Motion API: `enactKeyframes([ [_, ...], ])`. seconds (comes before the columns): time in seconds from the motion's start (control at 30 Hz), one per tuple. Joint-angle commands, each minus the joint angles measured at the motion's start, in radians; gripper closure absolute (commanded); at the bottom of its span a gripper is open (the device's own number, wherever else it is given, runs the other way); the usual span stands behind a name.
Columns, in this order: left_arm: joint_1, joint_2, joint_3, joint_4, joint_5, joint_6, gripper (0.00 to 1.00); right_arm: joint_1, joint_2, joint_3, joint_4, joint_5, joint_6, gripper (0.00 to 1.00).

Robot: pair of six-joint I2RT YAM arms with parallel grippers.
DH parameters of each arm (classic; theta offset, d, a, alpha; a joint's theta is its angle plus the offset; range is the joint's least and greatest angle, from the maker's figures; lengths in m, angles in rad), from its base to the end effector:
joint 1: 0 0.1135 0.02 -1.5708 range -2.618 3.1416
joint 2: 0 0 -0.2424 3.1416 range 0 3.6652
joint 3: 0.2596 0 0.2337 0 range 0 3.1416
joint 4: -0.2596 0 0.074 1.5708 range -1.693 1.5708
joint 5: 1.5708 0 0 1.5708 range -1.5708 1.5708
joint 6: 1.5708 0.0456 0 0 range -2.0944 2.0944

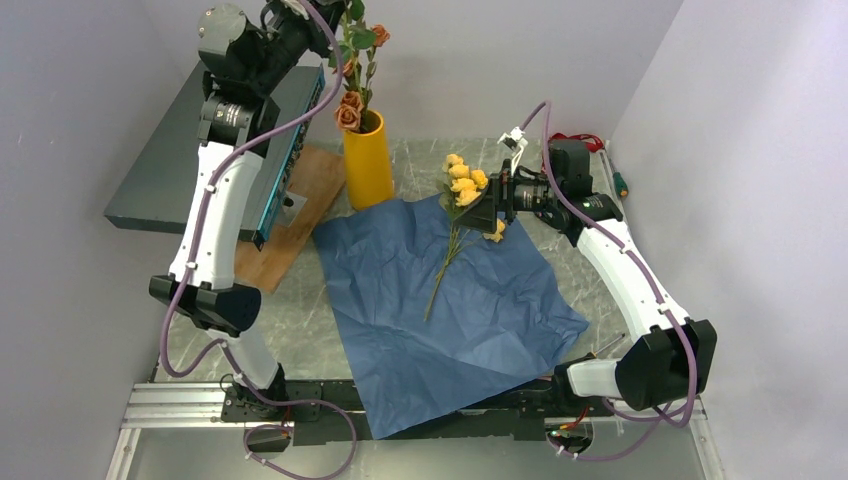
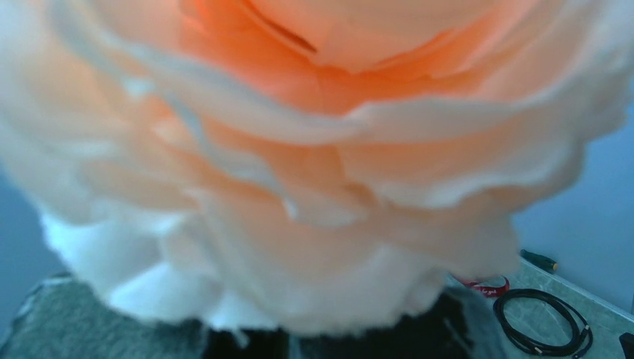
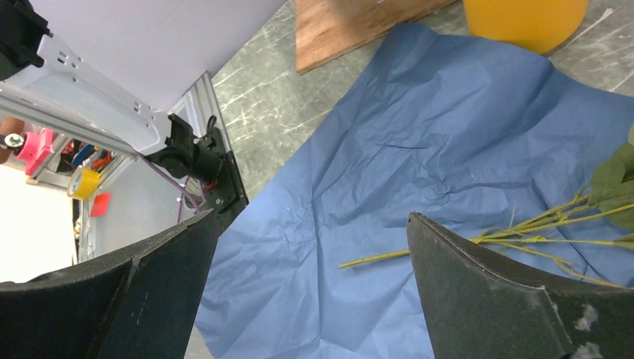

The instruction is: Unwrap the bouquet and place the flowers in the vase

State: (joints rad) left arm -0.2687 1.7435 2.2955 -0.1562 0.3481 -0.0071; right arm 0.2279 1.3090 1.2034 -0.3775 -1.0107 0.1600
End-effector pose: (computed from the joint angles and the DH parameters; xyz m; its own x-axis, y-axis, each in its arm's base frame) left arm 0.3144 -0.1027 0.5669 0.3678 -0.1082 -0.9236 0.5556 0.8220 0.1250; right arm 0.2593 0.0998 0.3379 -0.5823 -0.0482 -0.8115 -0.7679 0.3603 0.5296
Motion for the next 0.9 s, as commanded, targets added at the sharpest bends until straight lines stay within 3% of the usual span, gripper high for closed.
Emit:
enactKeyframes([
  [0.0,0.000,0.004,-0.001,0.005,0.002,-0.039,1.00,-0.002,-0.019,0.031,-0.006,0.015,-0.036,0.00],
  [0.27,0.000,0.026,-0.130,-0.005,0.021,-0.134,1.00,-0.008,-0.008,0.039,-0.029,0.038,-0.056,0.00],
  [0.47,0.000,0.081,-0.211,-0.054,-0.058,-0.085,1.00,-0.015,-0.010,0.029,-0.033,0.044,-0.057,0.00],
  [0.57,0.000,0.104,-0.254,-0.050,-0.068,-0.061,0.95,-0.016,-0.008,0.029,-0.039,0.046,-0.061,0.00],
  [0.63,0.000,0.105,-0.283,-0.049,-0.063,-0.059,0.85,-0.018,-0.008,0.030,-0.046,0.050,-0.068,0.00],
  [0.7,0.000,0.107,-0.296,-0.069,-0.061,-0.060,0.69,-0.020,-0.007,0.029,-0.054,0.057,-0.077,0.00],
  [0.87,0.000,0.140,-0.215,-0.223,-0.081,-0.072,0.32,-0.025,-0.001,0.013,-0.061,0.113,-0.083,0.00],
])
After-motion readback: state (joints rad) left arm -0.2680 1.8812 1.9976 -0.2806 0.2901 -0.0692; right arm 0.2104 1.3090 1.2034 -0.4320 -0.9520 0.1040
